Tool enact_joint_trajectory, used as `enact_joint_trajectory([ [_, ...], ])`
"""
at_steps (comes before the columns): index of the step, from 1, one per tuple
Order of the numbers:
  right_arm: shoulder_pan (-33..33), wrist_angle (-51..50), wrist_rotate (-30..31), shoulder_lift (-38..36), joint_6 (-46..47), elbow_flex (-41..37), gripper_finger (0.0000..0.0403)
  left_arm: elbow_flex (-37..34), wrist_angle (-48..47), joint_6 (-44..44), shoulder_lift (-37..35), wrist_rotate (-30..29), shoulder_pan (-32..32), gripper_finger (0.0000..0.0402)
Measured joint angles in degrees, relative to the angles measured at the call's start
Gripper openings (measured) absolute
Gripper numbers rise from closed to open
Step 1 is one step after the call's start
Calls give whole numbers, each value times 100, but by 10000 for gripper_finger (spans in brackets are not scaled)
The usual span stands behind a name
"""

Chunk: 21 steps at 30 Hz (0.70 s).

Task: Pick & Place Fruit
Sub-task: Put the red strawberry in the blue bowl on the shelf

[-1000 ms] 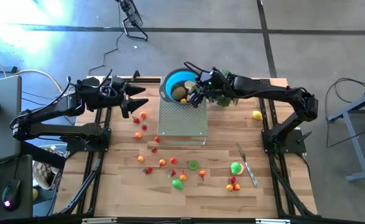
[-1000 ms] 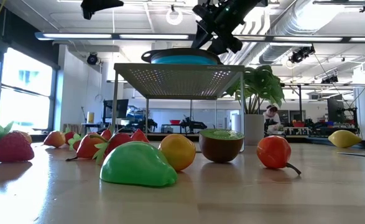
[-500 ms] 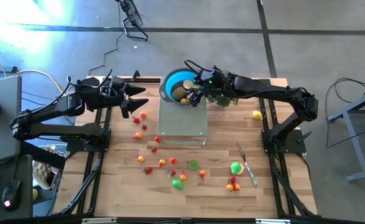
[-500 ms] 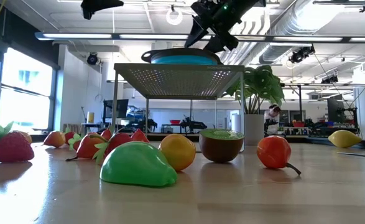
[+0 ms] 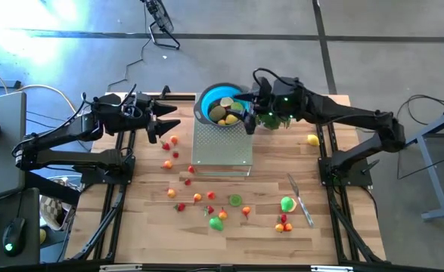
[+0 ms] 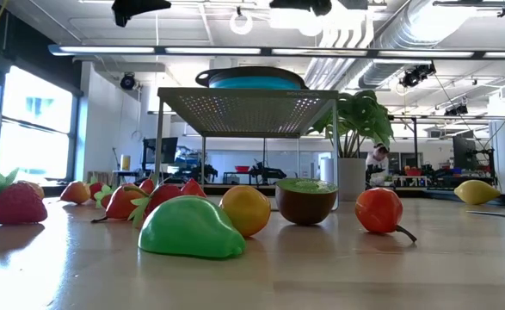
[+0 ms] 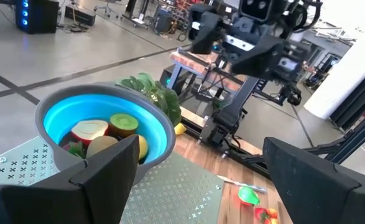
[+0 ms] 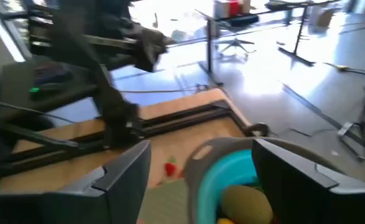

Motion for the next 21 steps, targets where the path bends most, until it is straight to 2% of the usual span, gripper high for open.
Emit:
enact_joint_trajectory([
  [5, 243, -132, -253, 4, 29, 0, 250, 2, -289, -193, -2, 35, -2, 335],
  [13, 664, -255, -298, 2, 48, 0, 239, 2, -1828, -1266, 0, -142, -4, 335],
  [16, 740, -248, -272, 2, 48, 0, 239, 2, -2468, -1691, 0, -400, -6, 335],
  [21, 744, -247, -70, 2, 46, 0, 239, 2, -3503, -2414, 26, -1267, -4, 335],
])
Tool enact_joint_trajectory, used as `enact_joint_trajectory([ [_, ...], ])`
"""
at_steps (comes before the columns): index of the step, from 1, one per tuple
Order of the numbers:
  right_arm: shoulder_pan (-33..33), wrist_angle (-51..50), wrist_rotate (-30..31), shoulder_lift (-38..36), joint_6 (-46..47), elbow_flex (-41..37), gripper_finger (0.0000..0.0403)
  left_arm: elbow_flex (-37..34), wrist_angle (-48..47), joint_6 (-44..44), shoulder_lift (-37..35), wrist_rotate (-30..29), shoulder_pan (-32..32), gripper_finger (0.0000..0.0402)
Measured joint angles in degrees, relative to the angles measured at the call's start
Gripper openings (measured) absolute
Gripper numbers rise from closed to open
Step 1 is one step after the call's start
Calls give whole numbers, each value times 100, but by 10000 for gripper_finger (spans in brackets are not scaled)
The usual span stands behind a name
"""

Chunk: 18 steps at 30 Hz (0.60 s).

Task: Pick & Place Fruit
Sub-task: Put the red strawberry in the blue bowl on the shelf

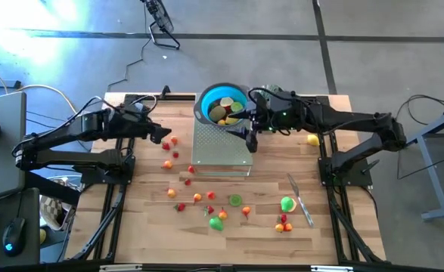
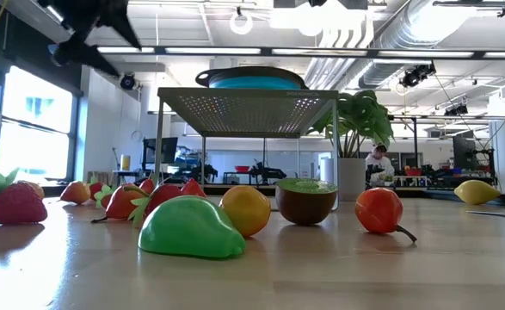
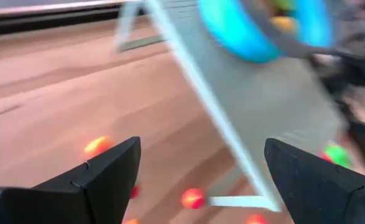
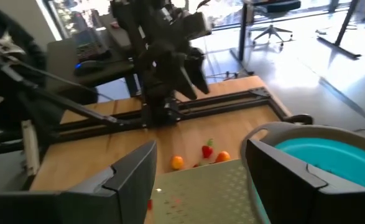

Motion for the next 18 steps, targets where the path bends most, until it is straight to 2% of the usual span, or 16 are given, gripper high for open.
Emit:
enact_joint_trajectory([
  [4, 0, 15, 203, 0, 2, 0, 239, -6, -620, -687, 105, -556, 4, 335],
  [7, 0, 16, 242, 2, 19, 0, 239, -99, -681, -1002, 194, -665, 4, 335],
  [11, 0, 50, 246, 1, 21, 0, 239, -342, -673, -1173, 378, -565, 2, 335],
  [18, 0, 66, 246, 2, 22, 0, 239, -1021, -269, -1282, 497, 73, 1, 335],
])
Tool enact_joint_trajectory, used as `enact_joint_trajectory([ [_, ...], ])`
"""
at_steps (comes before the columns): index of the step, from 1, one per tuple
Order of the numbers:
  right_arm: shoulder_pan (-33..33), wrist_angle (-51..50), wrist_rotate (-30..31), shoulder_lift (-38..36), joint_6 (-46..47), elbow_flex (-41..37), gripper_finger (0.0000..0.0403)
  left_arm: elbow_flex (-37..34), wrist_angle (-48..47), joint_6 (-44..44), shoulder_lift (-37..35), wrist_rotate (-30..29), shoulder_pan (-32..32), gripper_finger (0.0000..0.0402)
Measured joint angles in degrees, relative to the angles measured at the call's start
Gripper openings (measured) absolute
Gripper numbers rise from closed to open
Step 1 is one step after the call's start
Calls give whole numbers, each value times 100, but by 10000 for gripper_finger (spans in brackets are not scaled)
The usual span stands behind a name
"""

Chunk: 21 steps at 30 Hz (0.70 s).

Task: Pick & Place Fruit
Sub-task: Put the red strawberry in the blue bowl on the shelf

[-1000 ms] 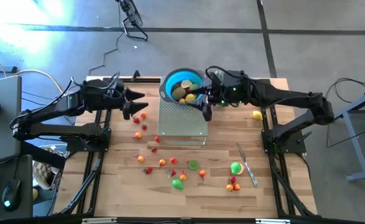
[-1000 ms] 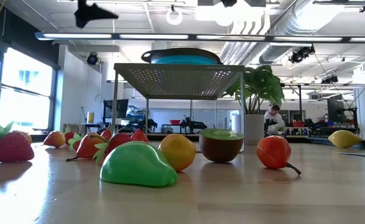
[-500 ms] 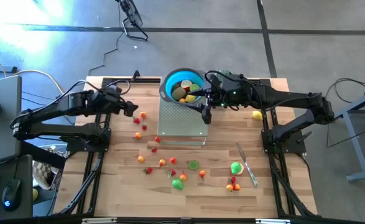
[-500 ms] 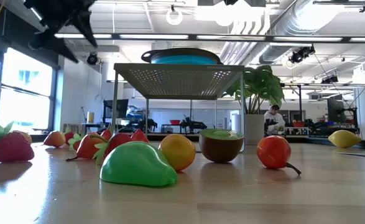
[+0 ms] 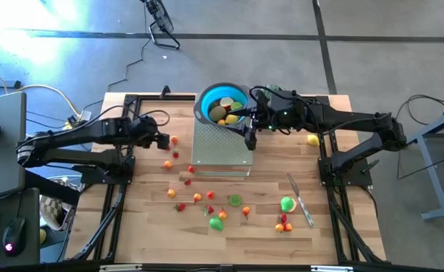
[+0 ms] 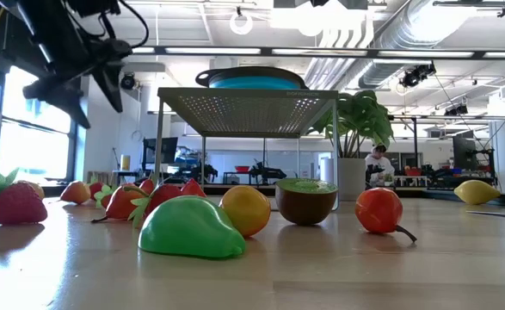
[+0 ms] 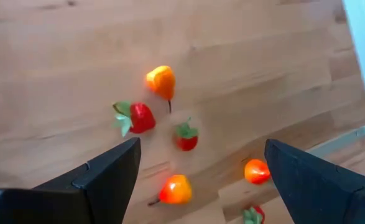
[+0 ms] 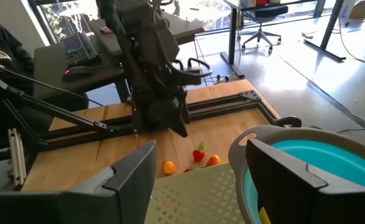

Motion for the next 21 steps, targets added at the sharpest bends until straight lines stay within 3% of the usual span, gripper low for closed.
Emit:
enact_joint_trajectory([
  [11, 0, -2, 0, 0, 2, 0, 239, -665, 203, -200, -329, -79, 42, 335],
  [15, 0, -2, 0, 0, 2, 0, 239, -830, 199, -164, -394, 29, 413, 335],
  [21, 0, 119, -2, 0, 0, 0, 239, -1110, 770, 490, -384, 767, 1264, 335],
])
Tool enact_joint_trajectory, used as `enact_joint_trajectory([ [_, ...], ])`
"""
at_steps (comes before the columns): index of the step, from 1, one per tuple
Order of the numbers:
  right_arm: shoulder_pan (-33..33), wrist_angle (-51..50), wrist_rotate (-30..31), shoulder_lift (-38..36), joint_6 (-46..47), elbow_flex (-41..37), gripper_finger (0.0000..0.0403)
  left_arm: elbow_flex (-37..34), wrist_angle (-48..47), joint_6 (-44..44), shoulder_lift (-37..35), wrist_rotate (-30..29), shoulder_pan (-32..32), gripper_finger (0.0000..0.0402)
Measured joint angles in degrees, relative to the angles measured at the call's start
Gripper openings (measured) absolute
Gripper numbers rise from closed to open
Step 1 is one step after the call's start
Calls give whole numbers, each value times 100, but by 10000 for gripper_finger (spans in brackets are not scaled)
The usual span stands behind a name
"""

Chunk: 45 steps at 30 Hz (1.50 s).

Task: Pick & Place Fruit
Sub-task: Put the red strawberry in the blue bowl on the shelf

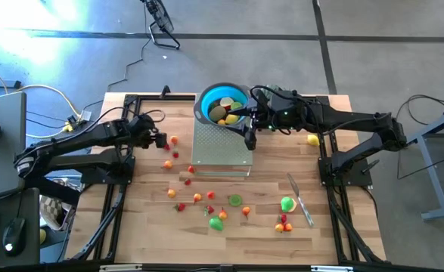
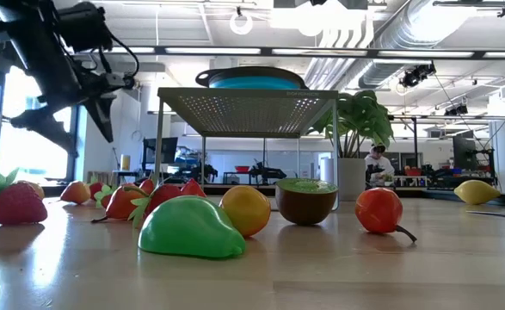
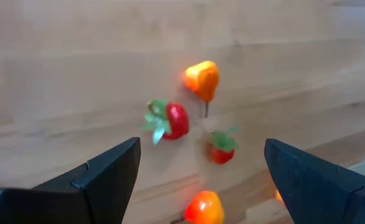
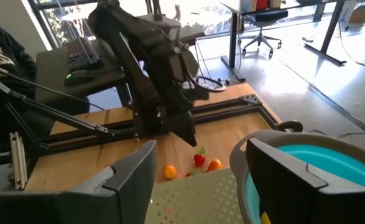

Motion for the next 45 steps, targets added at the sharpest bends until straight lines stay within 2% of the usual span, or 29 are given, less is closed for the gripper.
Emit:
enact_joint_trajectory([
  [10, 0, 137, -15, 0, -8, 0, 239, -531, 429, 699, 12, 862, 1217, 335],
  [18, 0, 137, -1, 0, -52, 0, 239, -990, 1031, 914, 14, 1288, 1806, 335],
  [22, -2, 137, 0, 0, -64, 0, 239, -1182, 1450, 976, 14, 1579, 1966, 335],
  [33, -2, 135, 2, 0, -66, 0, 239, -1244, 1653, 1064, 14, 1563, 1965, 334],
  [45, -2, 135, 2, 0, -66, 0, 239, -1244, 1641, 664, 14, 1361, 1965, 243],
])
